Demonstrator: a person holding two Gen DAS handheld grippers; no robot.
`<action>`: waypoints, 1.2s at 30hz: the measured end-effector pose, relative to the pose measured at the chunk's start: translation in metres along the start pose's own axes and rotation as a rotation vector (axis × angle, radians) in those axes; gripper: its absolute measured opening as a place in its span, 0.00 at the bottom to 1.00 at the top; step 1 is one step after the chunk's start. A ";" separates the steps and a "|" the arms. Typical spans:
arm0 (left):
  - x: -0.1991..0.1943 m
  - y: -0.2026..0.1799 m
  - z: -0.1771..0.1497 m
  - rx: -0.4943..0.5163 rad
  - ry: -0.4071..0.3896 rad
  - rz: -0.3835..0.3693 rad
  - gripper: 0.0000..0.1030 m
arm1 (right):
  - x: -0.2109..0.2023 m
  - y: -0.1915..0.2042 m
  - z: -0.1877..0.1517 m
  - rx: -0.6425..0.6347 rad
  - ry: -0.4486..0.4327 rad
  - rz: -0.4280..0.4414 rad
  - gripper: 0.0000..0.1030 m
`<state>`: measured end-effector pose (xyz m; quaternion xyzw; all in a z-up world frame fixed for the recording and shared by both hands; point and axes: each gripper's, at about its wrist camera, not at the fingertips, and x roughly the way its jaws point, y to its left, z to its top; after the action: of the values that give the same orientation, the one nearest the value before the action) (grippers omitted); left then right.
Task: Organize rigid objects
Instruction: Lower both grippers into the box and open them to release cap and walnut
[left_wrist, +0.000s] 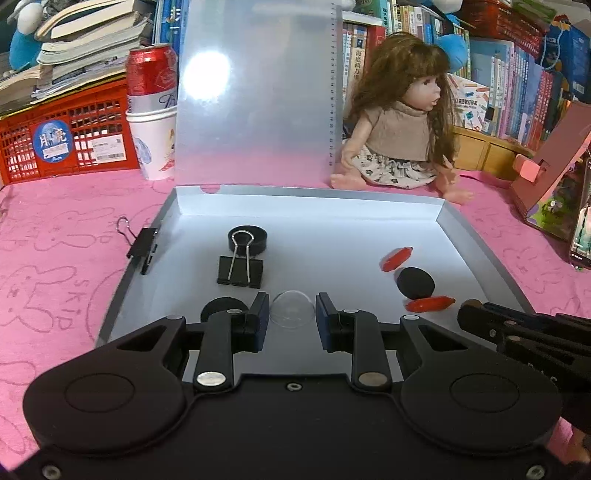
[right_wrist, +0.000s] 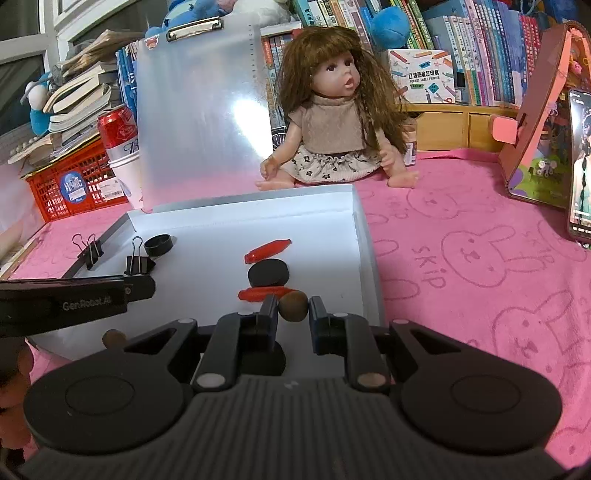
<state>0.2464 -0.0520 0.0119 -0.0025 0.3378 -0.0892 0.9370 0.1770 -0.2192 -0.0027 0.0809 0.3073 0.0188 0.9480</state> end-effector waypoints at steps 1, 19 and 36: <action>0.001 -0.001 0.000 0.003 0.002 0.002 0.25 | 0.001 0.000 0.001 0.001 0.002 0.005 0.21; 0.013 -0.003 -0.001 0.047 0.011 0.032 0.26 | 0.007 0.001 0.006 -0.024 0.017 0.038 0.21; 0.007 -0.003 -0.003 0.034 0.030 0.024 0.44 | -0.001 0.001 0.004 -0.020 -0.015 0.037 0.52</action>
<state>0.2494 -0.0560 0.0059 0.0187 0.3503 -0.0839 0.9327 0.1787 -0.2193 0.0013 0.0771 0.2985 0.0387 0.9505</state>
